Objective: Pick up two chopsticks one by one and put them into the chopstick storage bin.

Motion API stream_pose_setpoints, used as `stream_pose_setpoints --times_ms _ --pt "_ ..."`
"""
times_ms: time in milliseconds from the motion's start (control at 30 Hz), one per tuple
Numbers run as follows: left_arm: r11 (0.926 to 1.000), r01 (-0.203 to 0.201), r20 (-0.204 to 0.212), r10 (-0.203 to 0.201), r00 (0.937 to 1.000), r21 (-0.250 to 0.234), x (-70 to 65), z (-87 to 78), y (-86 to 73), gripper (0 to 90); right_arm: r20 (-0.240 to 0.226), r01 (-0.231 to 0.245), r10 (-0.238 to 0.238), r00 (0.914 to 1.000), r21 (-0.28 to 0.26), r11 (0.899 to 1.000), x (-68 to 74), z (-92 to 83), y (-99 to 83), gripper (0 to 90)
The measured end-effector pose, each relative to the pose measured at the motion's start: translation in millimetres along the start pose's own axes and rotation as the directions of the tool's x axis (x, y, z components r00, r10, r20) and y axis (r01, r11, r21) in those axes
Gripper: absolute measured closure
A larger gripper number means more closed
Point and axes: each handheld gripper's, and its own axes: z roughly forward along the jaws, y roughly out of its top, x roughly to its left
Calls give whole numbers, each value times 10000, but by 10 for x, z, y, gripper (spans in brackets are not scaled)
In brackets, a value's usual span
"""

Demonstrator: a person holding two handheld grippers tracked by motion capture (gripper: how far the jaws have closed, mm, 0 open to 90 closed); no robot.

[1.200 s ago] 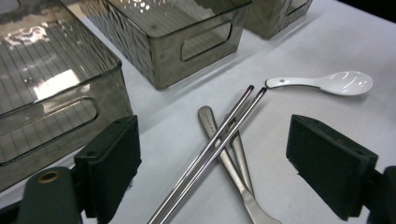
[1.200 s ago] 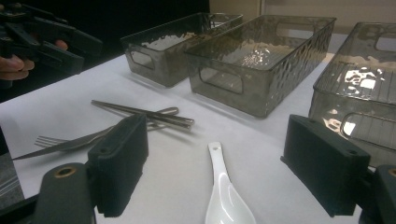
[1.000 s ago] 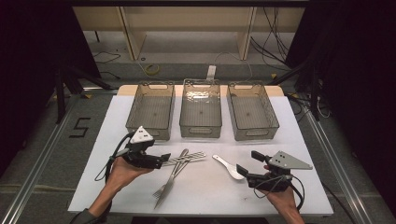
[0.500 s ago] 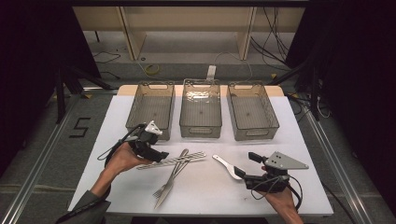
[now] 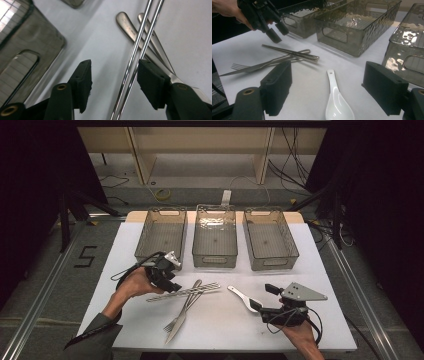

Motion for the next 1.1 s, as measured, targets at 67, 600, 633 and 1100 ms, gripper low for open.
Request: stream_pose_setpoints --times_ms 67,600,633,1100 --pt "9997 -156 -35 156 9999 197 -6 35 20 470 13 -9 9 10000 12 10000 0 2 0 240" --pt "9904 -1155 529 1116 9923 761 17 190 91 607 221 -52 47 9997 270 9996 -24 6 -20 241" --pt "9894 -1201 579 1156 9916 816 17 196 90 617 218 -28 22 9998 279 9996 -21 7 -21 241" --pt "9860 -1400 972 1312 9866 906 31 278 77 688 294 -13 2 9996 397 9992 -15 10 -24 242"
